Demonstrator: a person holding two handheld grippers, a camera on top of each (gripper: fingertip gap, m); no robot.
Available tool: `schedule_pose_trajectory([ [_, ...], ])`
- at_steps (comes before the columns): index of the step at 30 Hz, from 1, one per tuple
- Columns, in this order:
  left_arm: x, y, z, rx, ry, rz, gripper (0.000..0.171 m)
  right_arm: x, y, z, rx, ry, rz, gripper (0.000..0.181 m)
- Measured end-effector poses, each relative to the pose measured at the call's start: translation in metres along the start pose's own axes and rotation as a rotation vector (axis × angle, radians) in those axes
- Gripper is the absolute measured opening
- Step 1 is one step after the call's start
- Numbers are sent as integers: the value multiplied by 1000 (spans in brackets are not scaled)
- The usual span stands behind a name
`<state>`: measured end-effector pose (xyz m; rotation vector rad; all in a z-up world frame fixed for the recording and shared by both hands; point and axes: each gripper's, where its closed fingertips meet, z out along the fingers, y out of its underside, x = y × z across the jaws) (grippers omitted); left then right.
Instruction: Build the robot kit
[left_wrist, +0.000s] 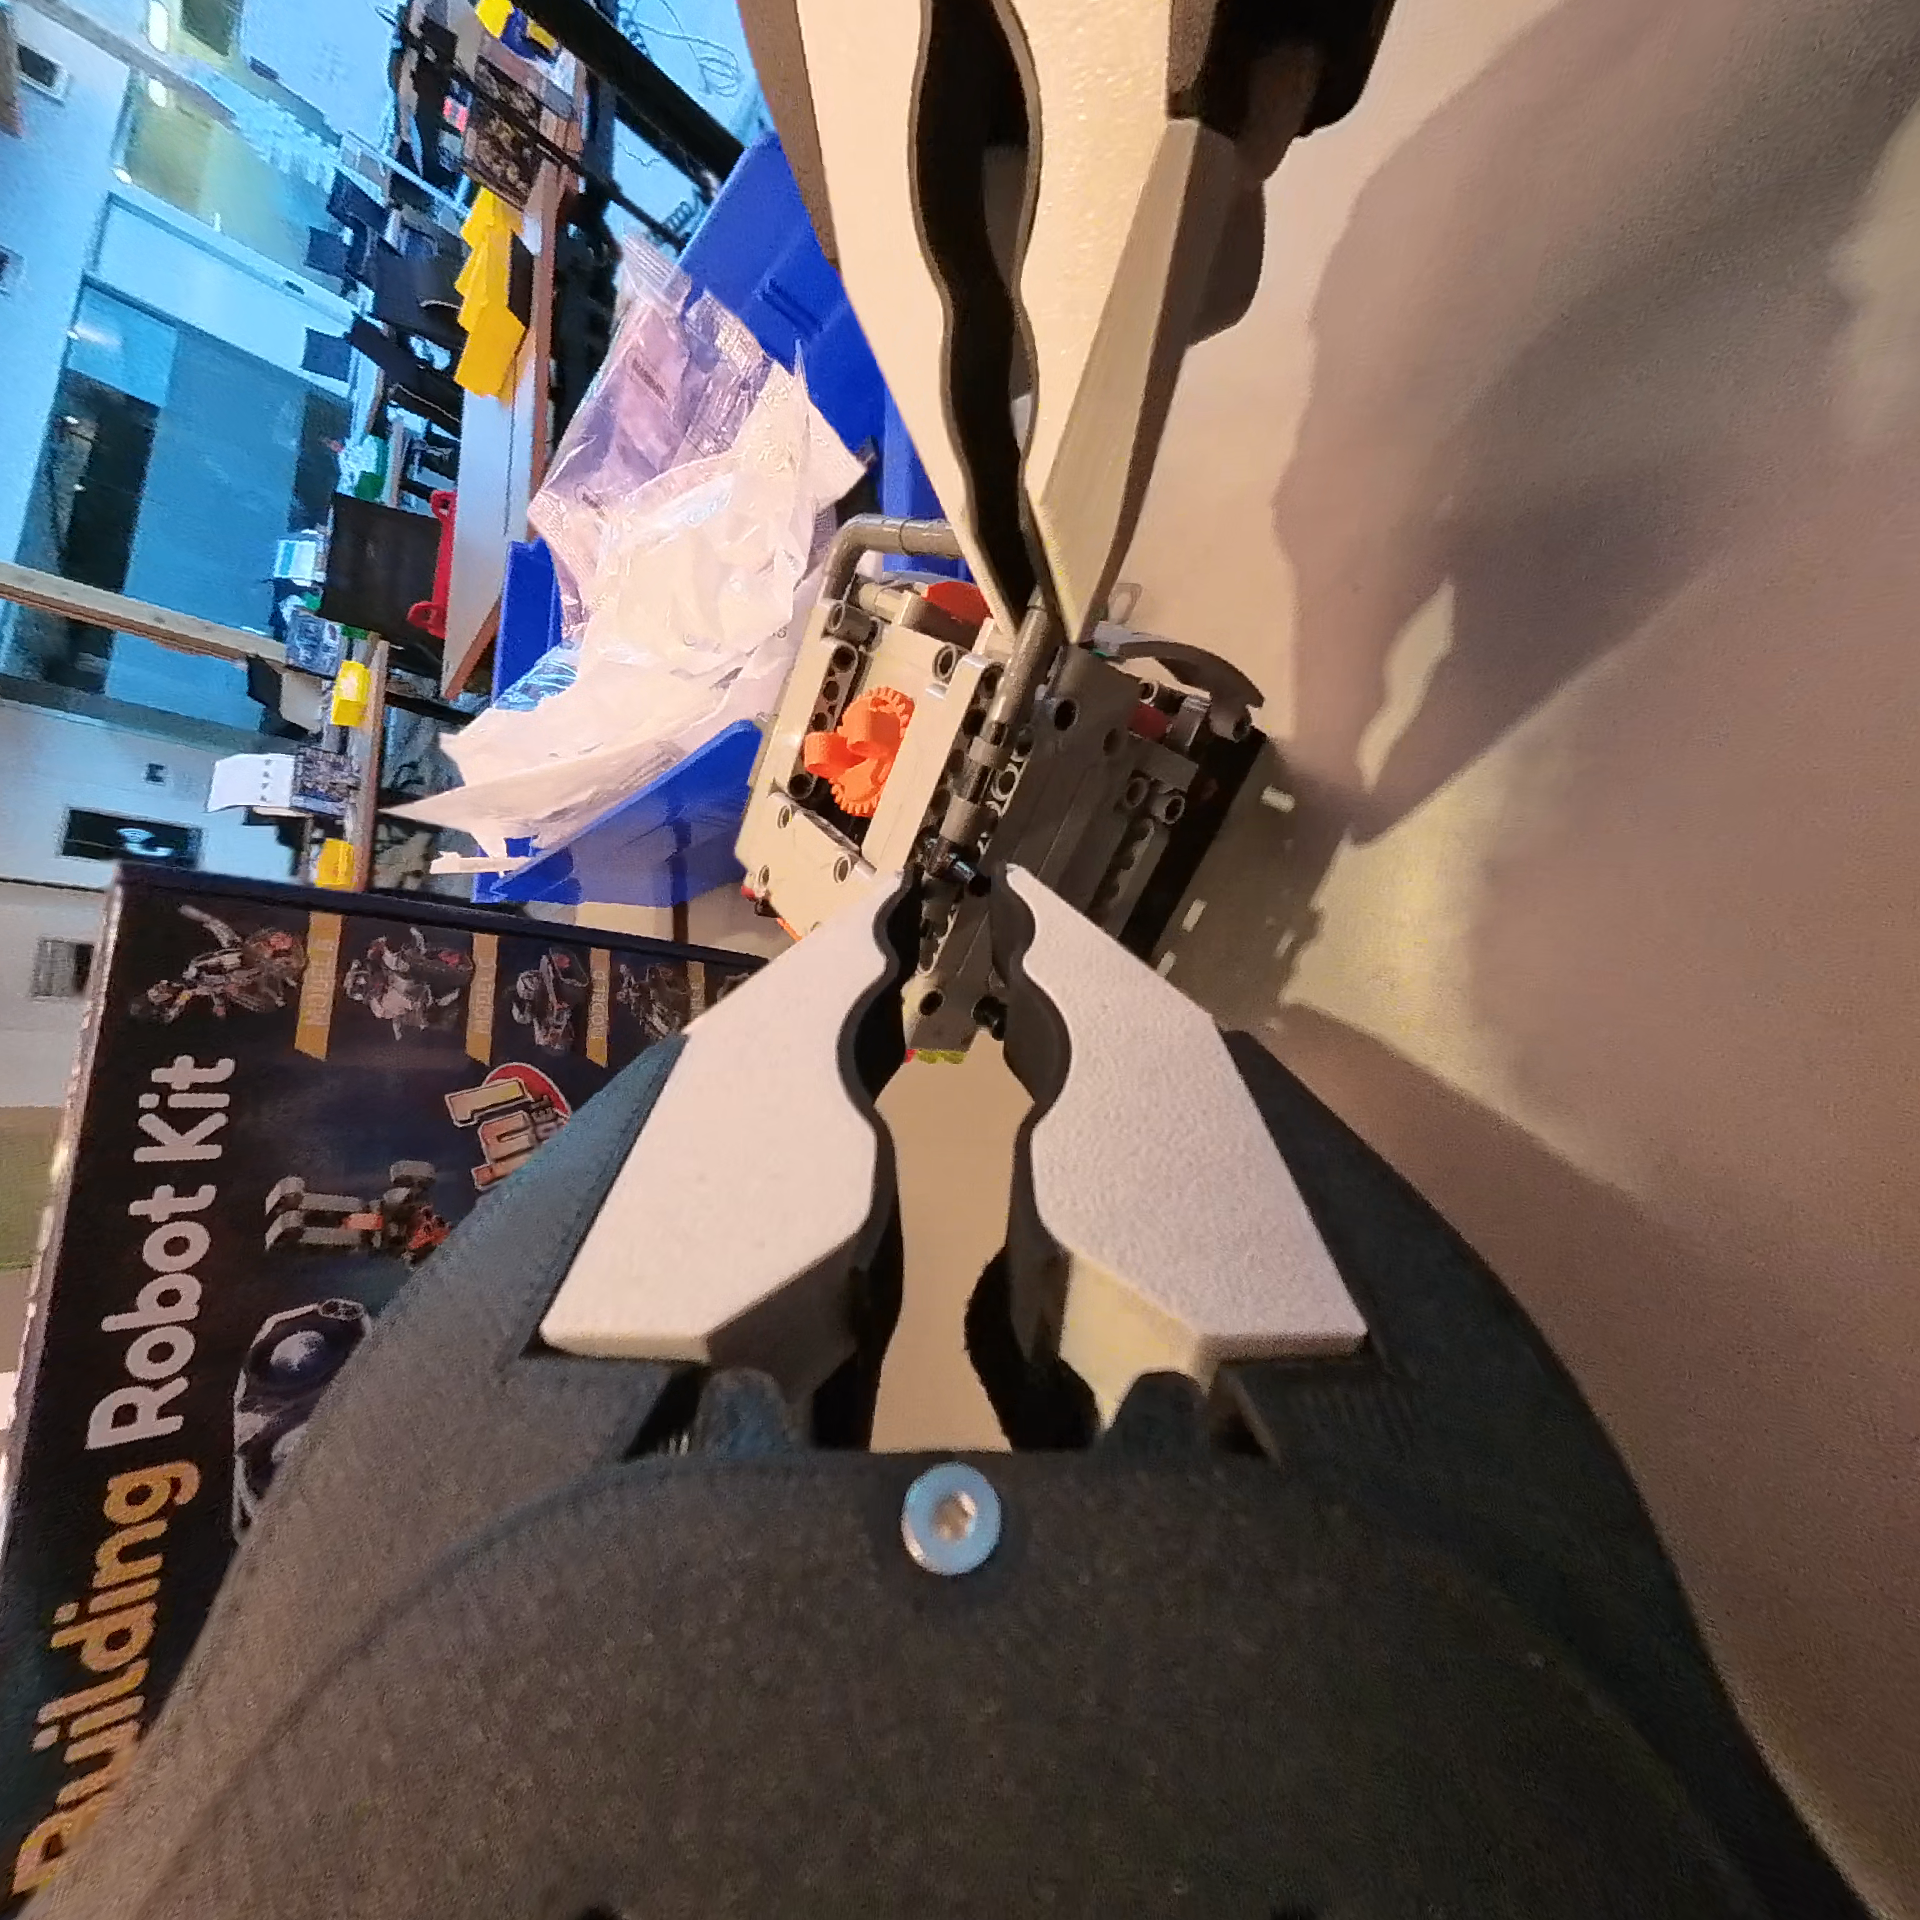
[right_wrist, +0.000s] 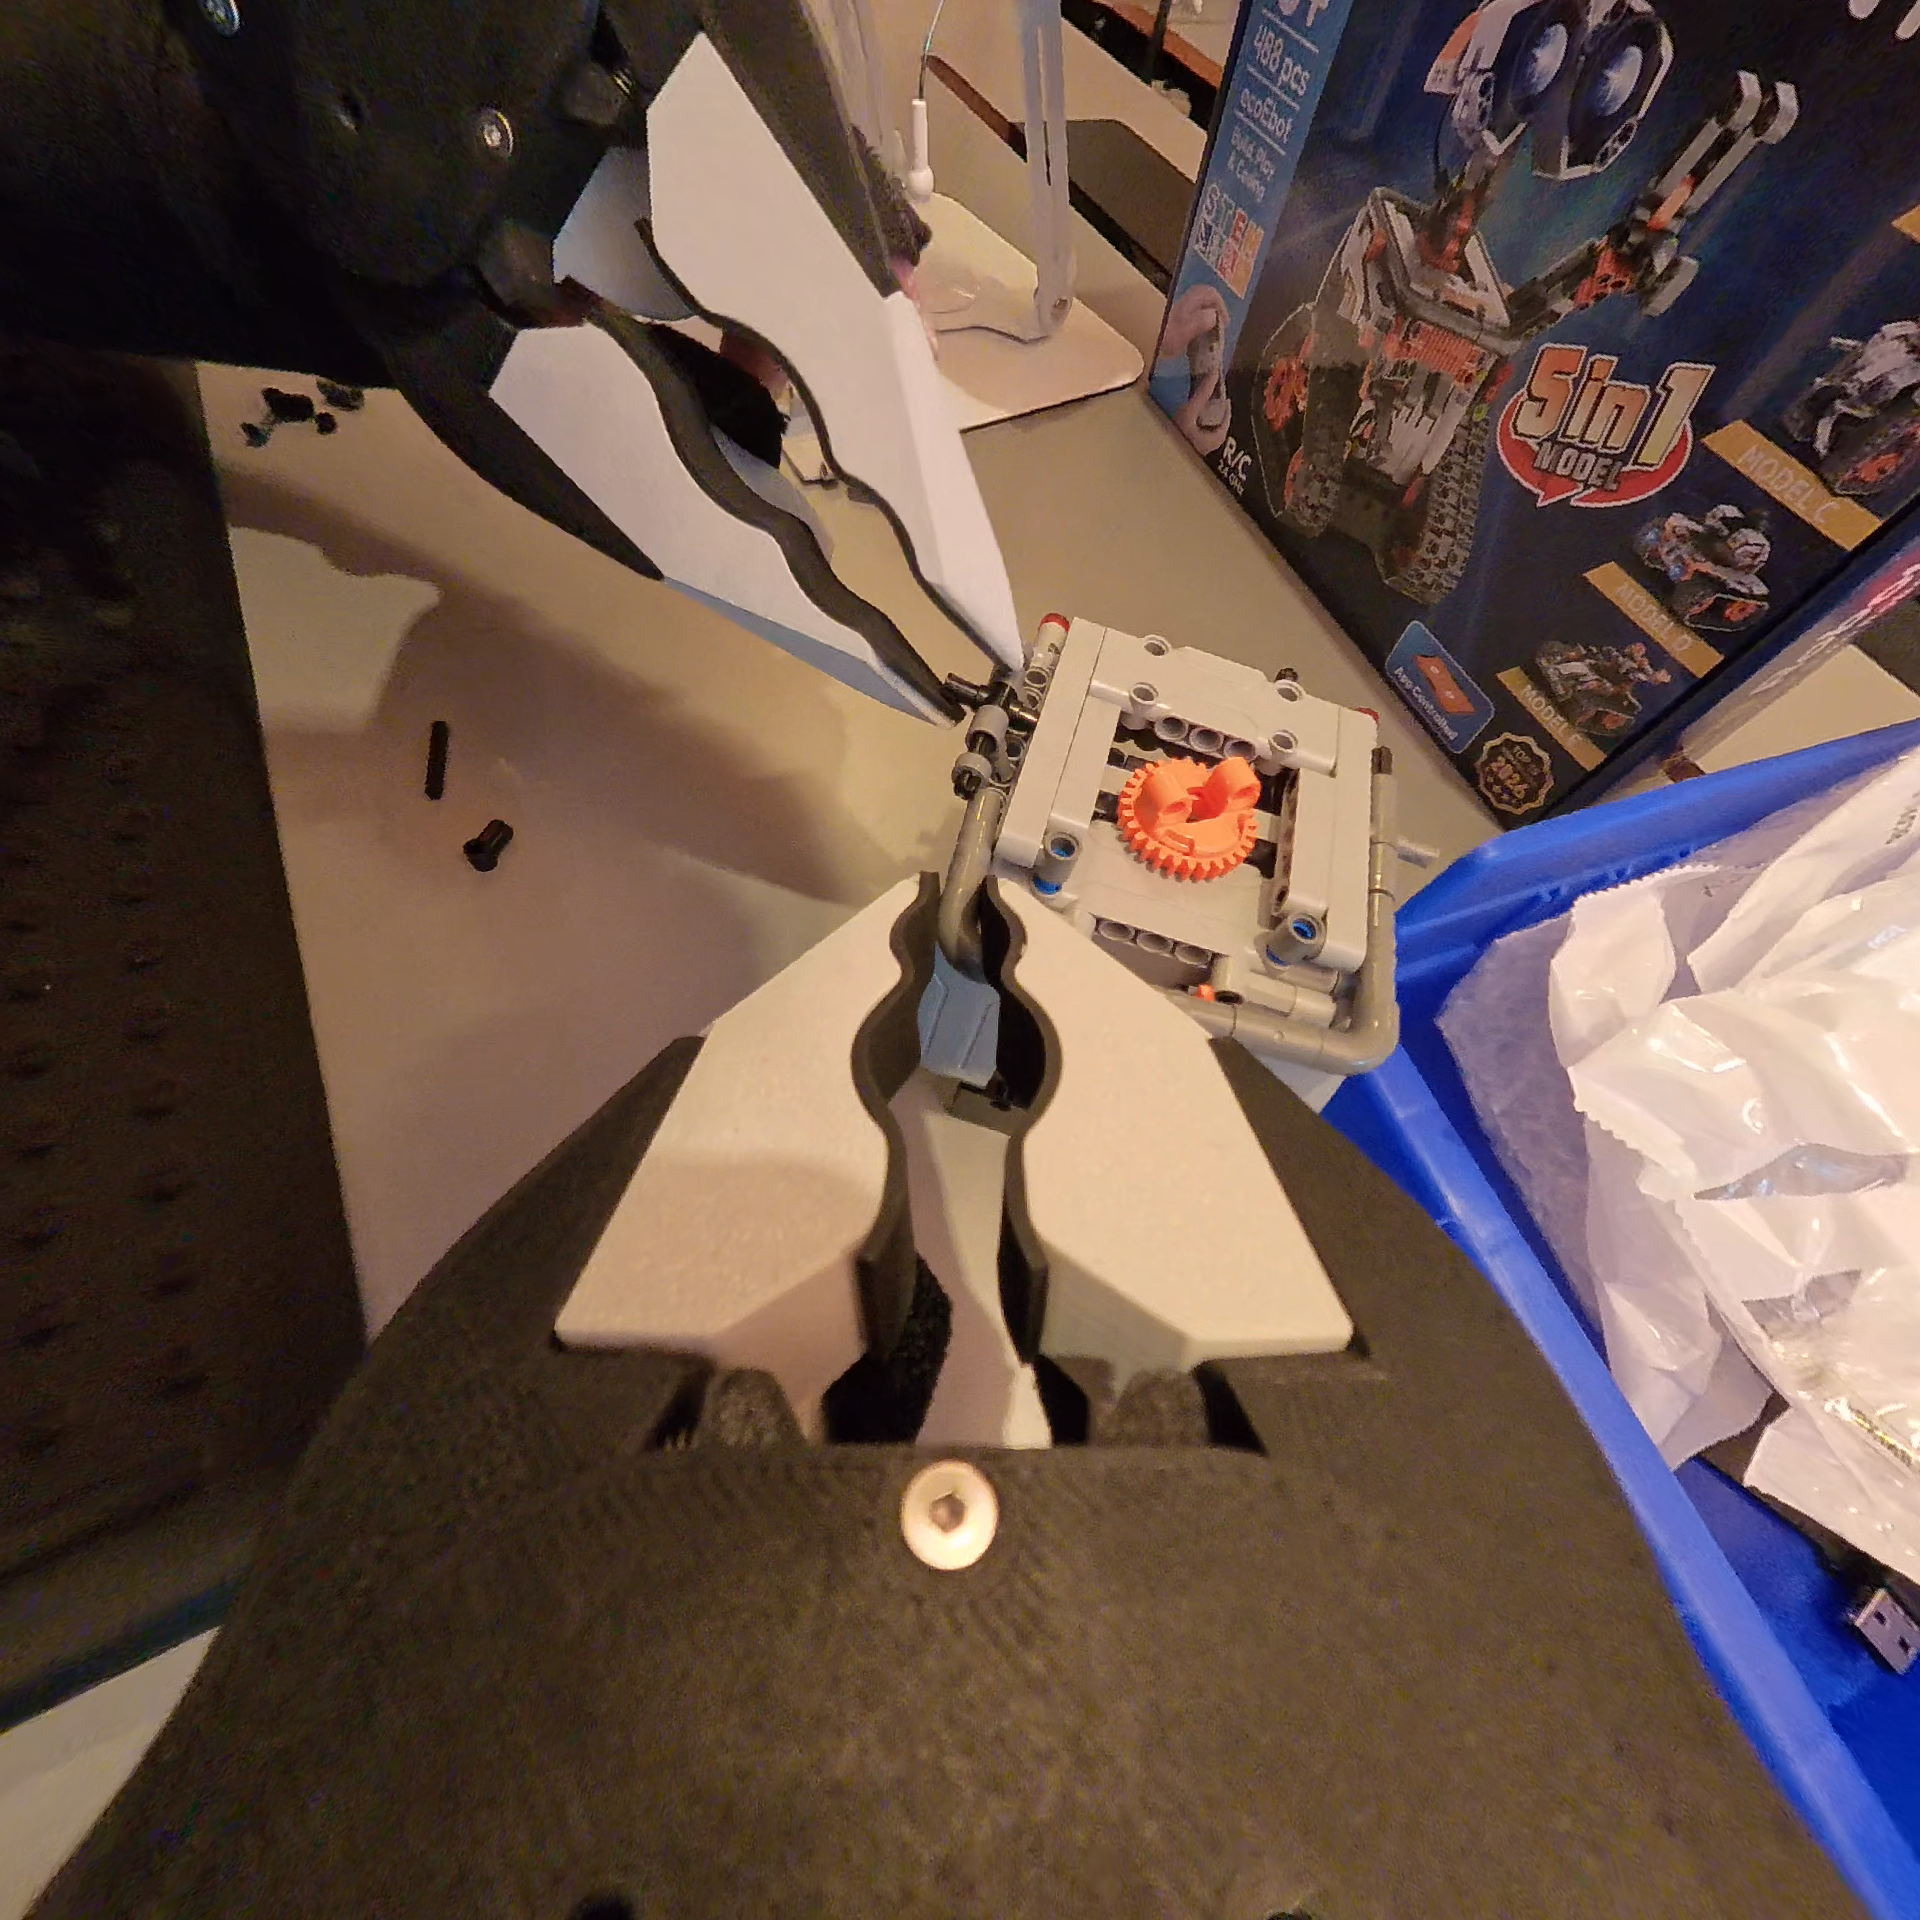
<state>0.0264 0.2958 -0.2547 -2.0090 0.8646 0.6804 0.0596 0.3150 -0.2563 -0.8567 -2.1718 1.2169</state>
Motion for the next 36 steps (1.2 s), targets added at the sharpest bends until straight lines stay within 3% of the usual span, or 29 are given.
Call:
schedule_pose_trajectory([
  [4, -4, 2, 2, -44, -35, 18, 2, 0, 0, -4, 10, -13, 3, 5],
  [24, -5, 3, 14, -127, -74, -53, 1, 1, -1, -4, 24, -5, 12, 6],
  [36, -5, 1, 16, -172, -6, -75, 1, 2, 0, -5, 23, 20, 3, 6],
])
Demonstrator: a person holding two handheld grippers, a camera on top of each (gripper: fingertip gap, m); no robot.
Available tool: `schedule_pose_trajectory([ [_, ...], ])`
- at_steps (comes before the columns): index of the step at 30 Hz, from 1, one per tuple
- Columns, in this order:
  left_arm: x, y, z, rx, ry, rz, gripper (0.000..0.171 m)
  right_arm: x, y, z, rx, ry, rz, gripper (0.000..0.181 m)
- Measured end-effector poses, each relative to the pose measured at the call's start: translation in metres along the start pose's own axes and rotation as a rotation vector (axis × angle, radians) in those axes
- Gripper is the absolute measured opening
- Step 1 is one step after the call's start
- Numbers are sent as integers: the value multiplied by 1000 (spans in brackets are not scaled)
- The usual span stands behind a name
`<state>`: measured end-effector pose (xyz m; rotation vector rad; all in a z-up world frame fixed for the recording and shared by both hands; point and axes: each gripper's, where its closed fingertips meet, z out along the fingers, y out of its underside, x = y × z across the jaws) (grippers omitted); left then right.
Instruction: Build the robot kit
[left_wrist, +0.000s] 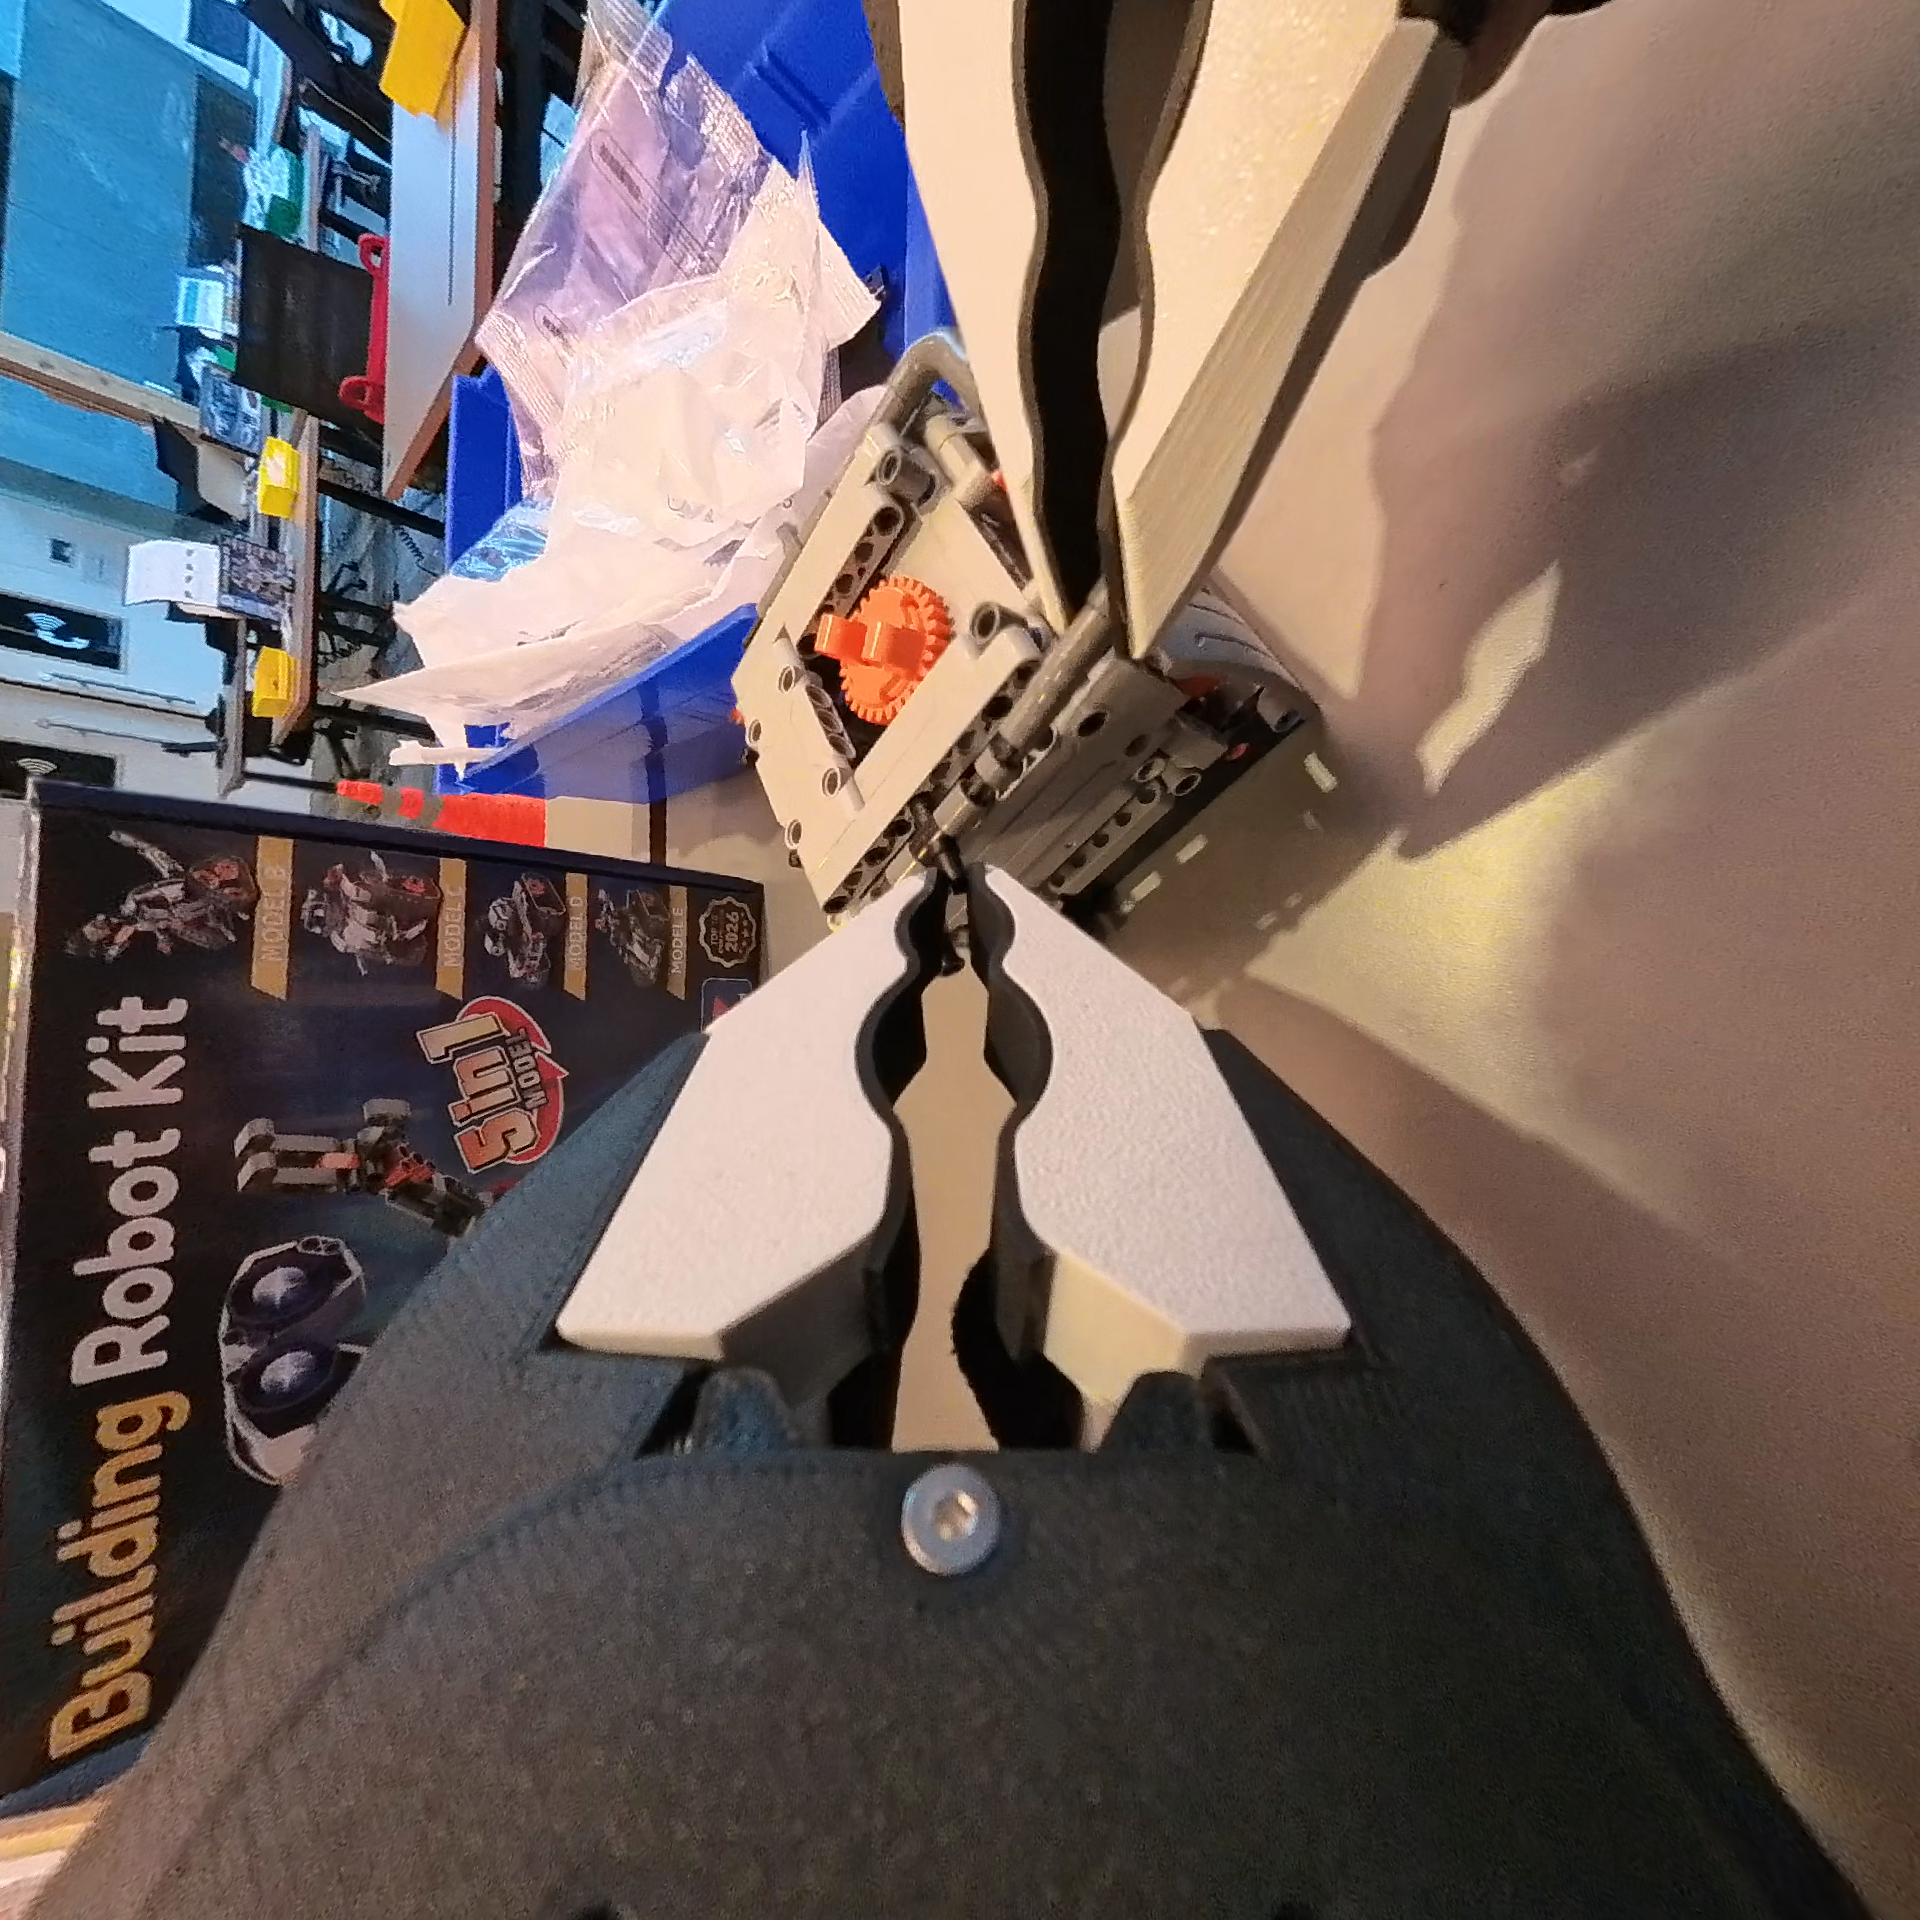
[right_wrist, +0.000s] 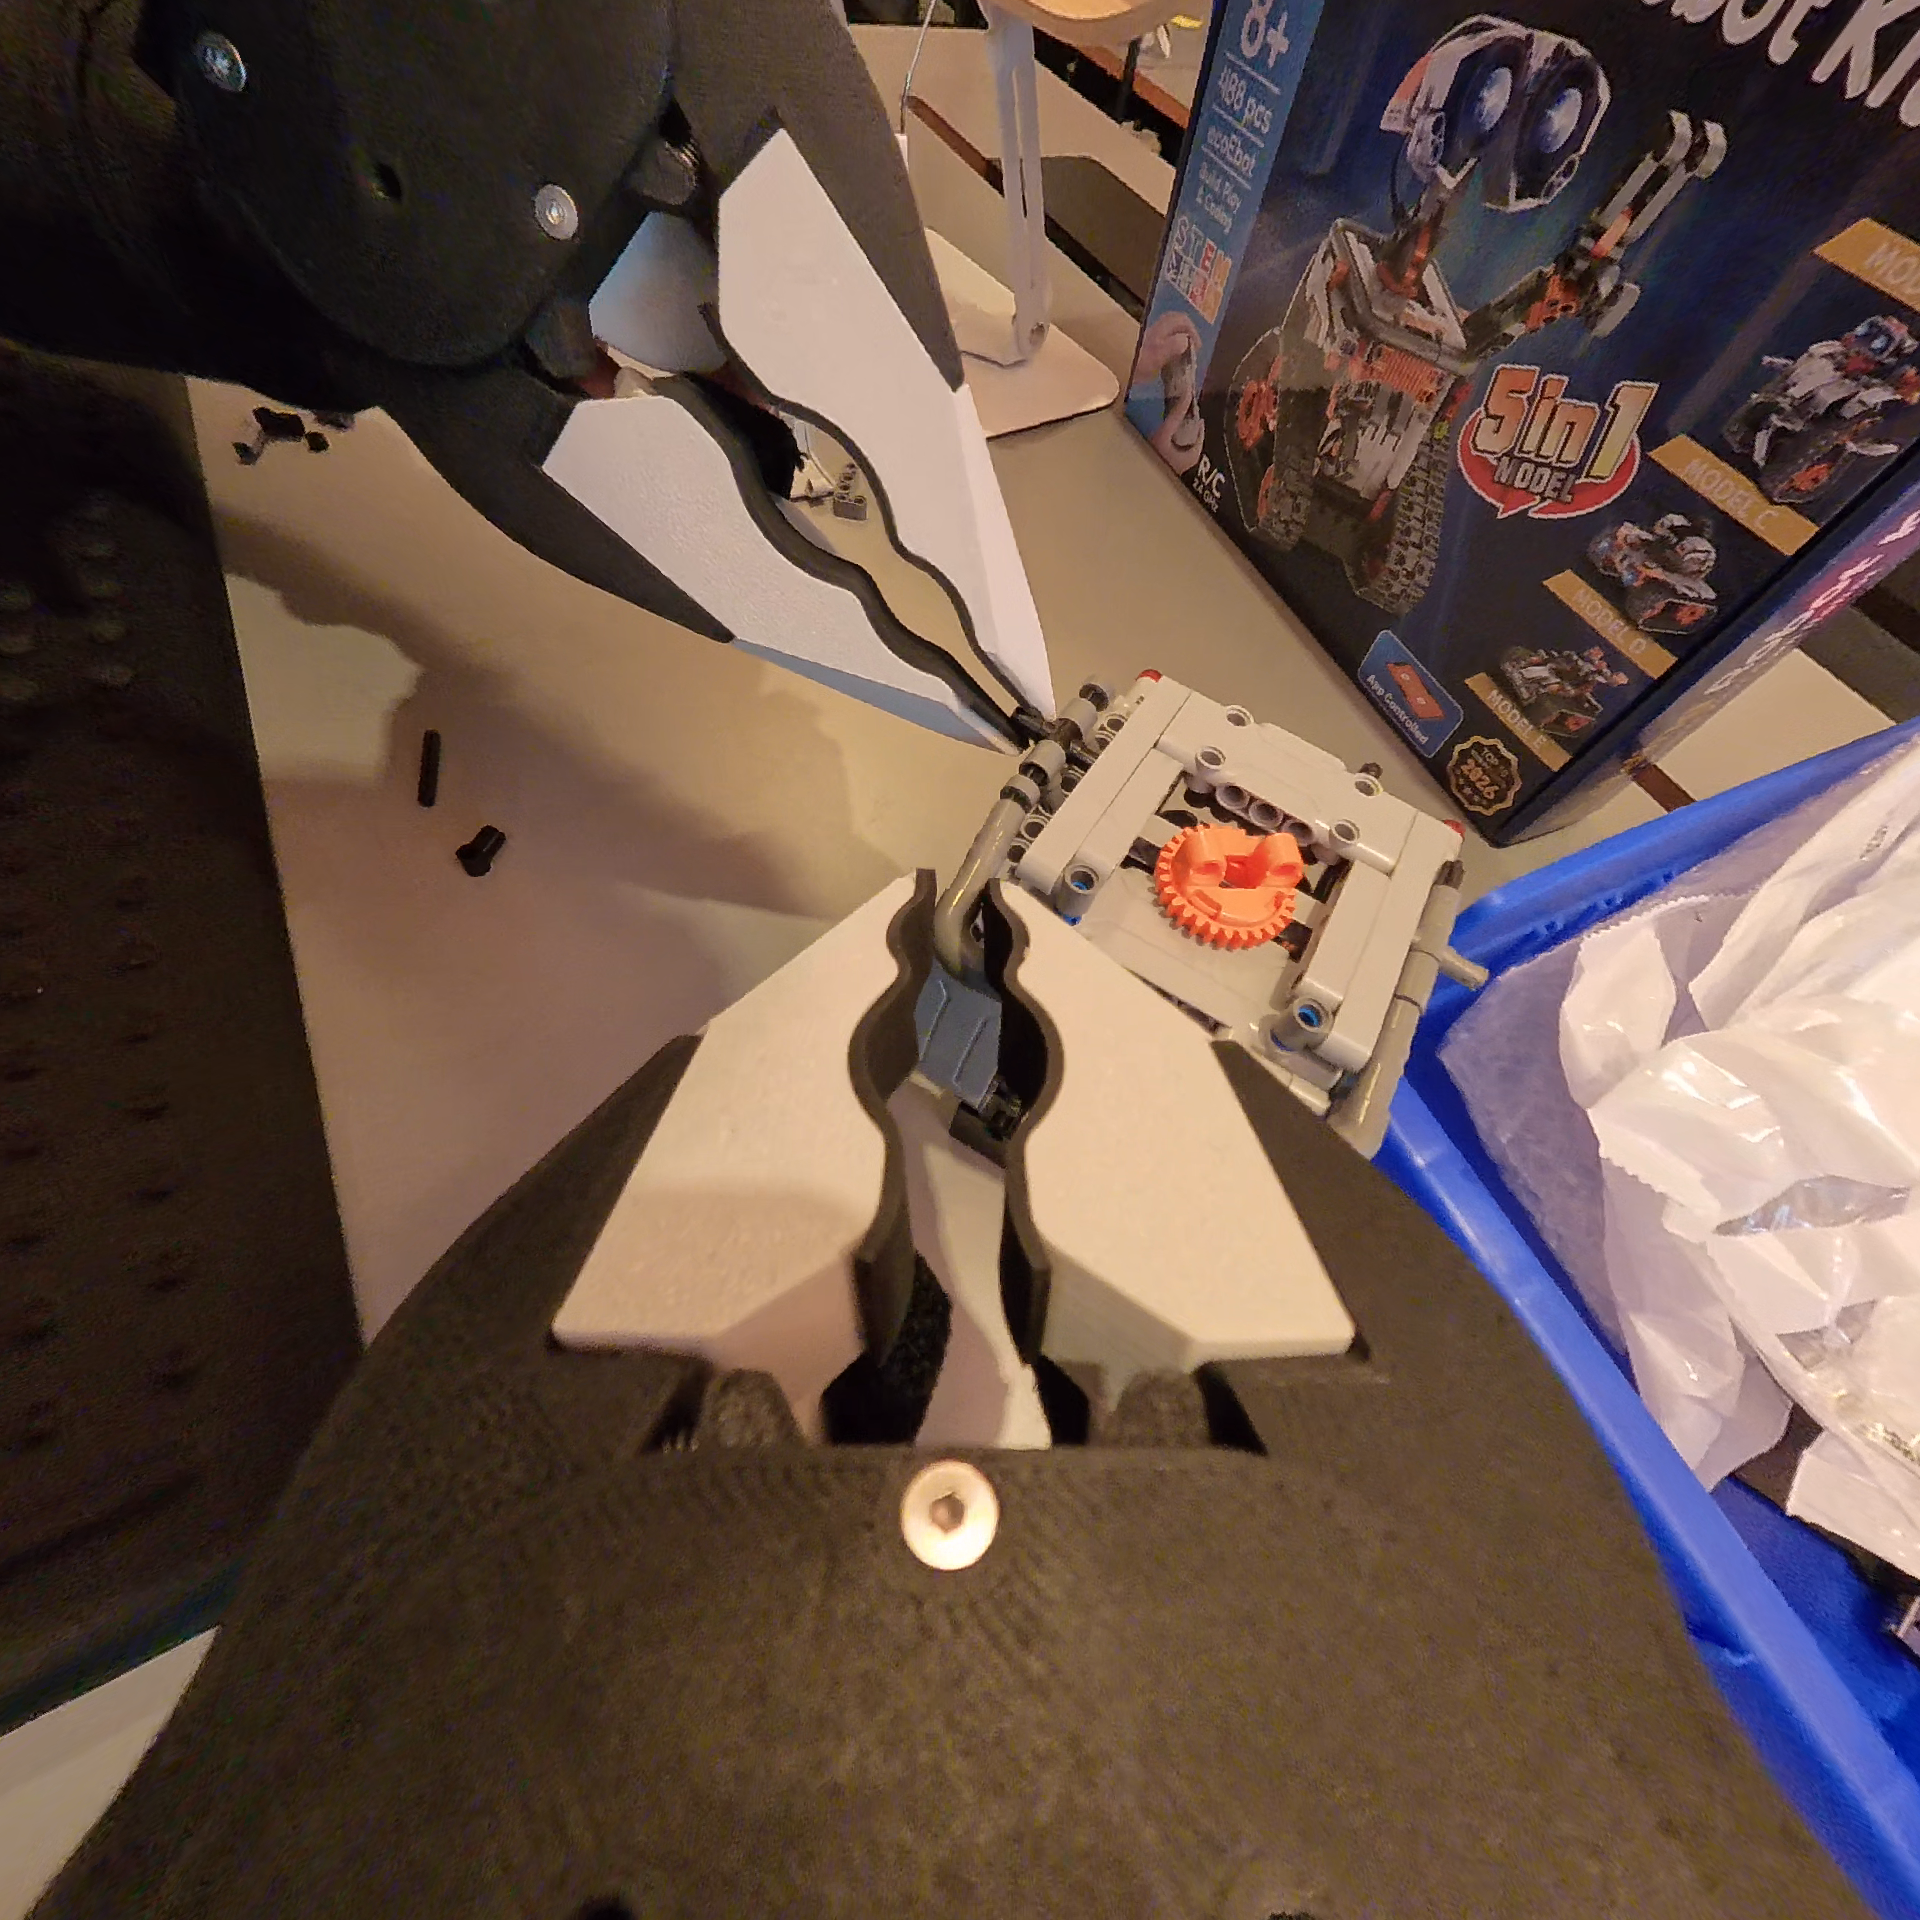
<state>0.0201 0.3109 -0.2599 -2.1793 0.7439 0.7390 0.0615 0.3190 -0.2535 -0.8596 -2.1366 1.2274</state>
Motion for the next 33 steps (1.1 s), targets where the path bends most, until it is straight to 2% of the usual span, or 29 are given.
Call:
schedule_pose_trajectory([
  [8, -1, 1, 1, -24, 11, 9, 1, 0, 1, 2, 4, 7, 4, 6],
  [16, 1, 6, 2, 15, -15, -35, 7, 0, 0, 3, 17, 3, 8, 6],
  [23, 0, 5, 2, 32, -58, 34, 1, 0, 2, 2, 9, -7, 21, 7],
  [33, 5, 0, -1, 66, -43, -59, 8, 7, -18, -14, 28, -36, 78, 19],
])
